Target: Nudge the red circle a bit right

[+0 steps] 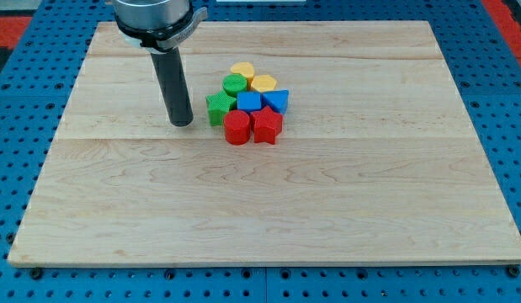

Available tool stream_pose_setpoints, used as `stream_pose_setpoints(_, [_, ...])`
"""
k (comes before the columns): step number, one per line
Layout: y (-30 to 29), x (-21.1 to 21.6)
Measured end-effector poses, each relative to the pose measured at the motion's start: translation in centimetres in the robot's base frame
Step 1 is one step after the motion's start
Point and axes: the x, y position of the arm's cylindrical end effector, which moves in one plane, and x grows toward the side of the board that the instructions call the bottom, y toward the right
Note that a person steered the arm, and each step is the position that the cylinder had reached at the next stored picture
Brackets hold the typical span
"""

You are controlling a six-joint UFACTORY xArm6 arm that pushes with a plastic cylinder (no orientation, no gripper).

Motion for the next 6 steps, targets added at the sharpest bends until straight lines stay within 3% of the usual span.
stream_pose_setpoints(4, [-1.0, -1.7])
stream_pose_setpoints(6, [-0.9, 2.9])
